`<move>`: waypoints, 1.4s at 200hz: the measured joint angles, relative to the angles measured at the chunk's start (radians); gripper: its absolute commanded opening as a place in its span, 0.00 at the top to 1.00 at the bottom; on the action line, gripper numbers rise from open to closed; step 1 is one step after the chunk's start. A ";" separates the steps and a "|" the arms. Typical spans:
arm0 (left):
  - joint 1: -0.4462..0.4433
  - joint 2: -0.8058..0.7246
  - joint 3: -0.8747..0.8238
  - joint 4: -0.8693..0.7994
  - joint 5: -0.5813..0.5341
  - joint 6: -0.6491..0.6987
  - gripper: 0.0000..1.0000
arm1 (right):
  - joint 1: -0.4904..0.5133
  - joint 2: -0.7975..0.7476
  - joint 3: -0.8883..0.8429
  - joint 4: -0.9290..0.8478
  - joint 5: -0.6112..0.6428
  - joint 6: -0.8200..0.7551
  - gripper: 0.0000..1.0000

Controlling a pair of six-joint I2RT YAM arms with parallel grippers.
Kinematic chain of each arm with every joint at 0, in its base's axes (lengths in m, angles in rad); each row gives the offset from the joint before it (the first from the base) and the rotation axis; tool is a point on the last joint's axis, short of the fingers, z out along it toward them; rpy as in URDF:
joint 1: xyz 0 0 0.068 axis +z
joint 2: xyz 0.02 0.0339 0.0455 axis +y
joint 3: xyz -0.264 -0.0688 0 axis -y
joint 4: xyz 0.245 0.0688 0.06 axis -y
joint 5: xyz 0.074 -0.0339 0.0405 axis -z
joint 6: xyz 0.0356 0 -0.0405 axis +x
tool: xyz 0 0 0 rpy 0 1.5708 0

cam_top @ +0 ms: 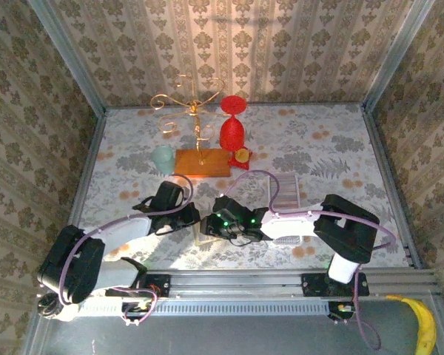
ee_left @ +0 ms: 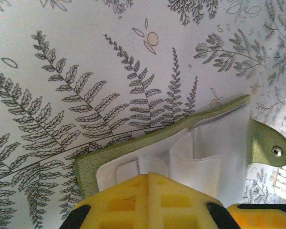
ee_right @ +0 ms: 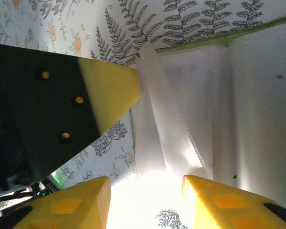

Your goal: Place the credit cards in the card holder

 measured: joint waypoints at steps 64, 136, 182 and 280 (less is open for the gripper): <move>-0.006 0.000 -0.002 -0.002 -0.008 0.008 1.00 | 0.001 -0.004 0.024 -0.108 0.048 -0.026 0.55; -0.012 -0.069 -0.013 -0.023 -0.023 0.008 1.00 | 0.018 -0.004 0.149 -0.352 0.154 -0.127 0.54; -0.012 -0.153 -0.015 -0.072 -0.057 0.008 1.00 | 0.029 0.033 0.246 -0.488 0.230 -0.193 0.52; -0.032 -0.332 -0.015 -0.164 -0.083 0.007 1.00 | 0.046 0.079 0.315 -0.767 0.437 -0.270 0.50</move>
